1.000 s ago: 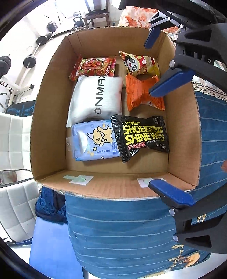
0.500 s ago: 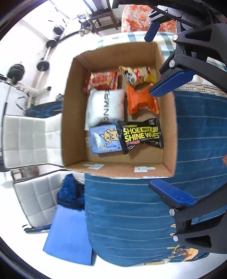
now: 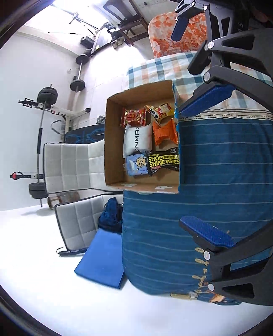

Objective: Organize soft objects

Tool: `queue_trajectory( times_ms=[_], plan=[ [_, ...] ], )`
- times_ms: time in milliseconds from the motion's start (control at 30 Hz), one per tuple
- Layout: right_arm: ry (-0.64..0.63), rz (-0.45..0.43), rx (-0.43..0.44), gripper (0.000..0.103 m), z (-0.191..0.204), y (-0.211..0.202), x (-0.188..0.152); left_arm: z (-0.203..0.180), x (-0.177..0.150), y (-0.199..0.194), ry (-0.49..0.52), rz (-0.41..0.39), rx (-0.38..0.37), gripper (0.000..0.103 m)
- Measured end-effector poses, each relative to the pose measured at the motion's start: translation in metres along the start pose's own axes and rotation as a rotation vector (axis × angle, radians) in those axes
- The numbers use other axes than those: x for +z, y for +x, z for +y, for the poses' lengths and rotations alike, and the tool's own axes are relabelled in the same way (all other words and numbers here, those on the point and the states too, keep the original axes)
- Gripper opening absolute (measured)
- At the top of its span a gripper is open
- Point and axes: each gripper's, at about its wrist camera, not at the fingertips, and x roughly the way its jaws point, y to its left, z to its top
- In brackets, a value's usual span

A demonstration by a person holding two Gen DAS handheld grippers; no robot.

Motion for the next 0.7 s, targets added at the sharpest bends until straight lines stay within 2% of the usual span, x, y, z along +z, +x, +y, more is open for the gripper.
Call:
queue_trajectory(
  times_ms=[200,367,700],
  plan=[
    [0.008,-0.056,0.014,0.103,0.001,-0.059,-0.024,0.001,-0.019,-0.044,-0.016,-0.028,-0.018,0.097],
    [0.017,-0.095,0.026,0.103,0.001,-0.101,-0.042,-0.002,-0.029,-0.065,-0.011,-0.038,-0.031,0.097],
    [0.021,-0.114,0.032,0.103,-0.001,-0.141,-0.068,-0.005,-0.043,-0.095,-0.022,-0.059,-0.050,0.097]
  ],
)
